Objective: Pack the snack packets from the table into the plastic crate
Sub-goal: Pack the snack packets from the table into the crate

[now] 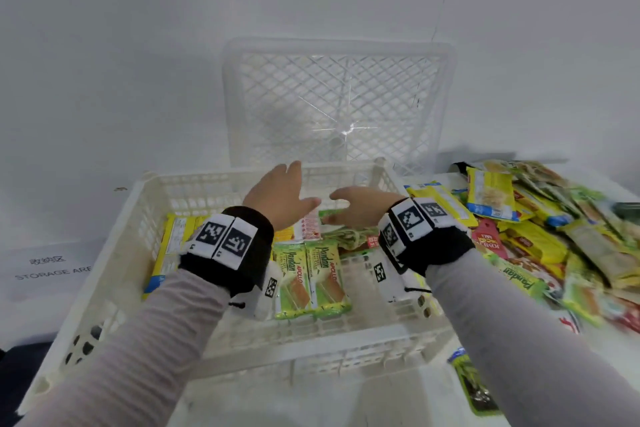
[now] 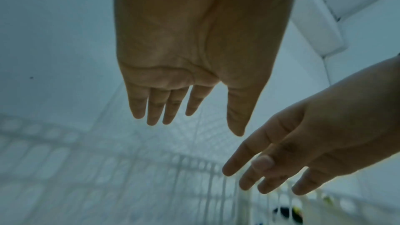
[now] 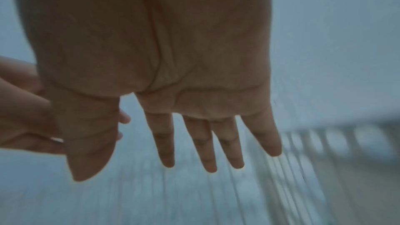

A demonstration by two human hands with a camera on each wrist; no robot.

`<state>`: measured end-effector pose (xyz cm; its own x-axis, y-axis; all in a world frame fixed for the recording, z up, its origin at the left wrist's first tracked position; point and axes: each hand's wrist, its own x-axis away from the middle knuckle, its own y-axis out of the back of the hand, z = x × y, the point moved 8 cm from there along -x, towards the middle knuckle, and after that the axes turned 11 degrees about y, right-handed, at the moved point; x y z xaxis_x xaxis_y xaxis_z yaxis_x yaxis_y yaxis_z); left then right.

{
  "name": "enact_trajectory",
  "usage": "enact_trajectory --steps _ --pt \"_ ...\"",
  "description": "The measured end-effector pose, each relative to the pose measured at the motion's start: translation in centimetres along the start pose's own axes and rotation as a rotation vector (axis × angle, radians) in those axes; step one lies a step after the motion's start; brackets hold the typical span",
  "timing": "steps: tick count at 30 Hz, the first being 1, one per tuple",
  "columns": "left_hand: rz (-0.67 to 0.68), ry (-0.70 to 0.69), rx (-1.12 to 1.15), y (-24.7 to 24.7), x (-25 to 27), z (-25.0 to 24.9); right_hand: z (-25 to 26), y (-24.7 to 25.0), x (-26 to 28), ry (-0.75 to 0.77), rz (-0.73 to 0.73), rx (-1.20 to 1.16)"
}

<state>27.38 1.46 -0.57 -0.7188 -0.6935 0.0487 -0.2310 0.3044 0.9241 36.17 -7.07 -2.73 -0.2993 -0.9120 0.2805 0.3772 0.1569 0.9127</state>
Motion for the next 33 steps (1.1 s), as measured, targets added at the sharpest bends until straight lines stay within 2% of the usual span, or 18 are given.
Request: enact_trajectory --steps 5,10,19,24,30,33 --pt "-0.124 -0.125 0.121 4.0 1.5 -4.2 0.3 5.6 3.9 0.055 -0.154 -0.028" --pt "-0.137 -0.254 0.074 5.1 2.5 -7.7 -1.8 8.3 8.1 0.064 -0.276 -0.085" --pt "0.018 -0.338 -0.038 2.7 1.7 -13.8 -10.2 8.8 12.6 -0.002 -0.273 -0.117" --pt "0.118 -0.293 0.018 0.8 -0.3 -18.4 -17.4 9.2 13.9 -0.031 -0.215 -0.091" --pt "0.222 -0.122 0.428 -1.8 -3.7 -25.1 -28.1 9.7 14.2 -0.121 -0.133 -0.034" --pt "0.241 -0.078 0.466 -3.9 -5.5 -28.8 -32.5 8.9 13.4 -0.161 -0.02 0.021"
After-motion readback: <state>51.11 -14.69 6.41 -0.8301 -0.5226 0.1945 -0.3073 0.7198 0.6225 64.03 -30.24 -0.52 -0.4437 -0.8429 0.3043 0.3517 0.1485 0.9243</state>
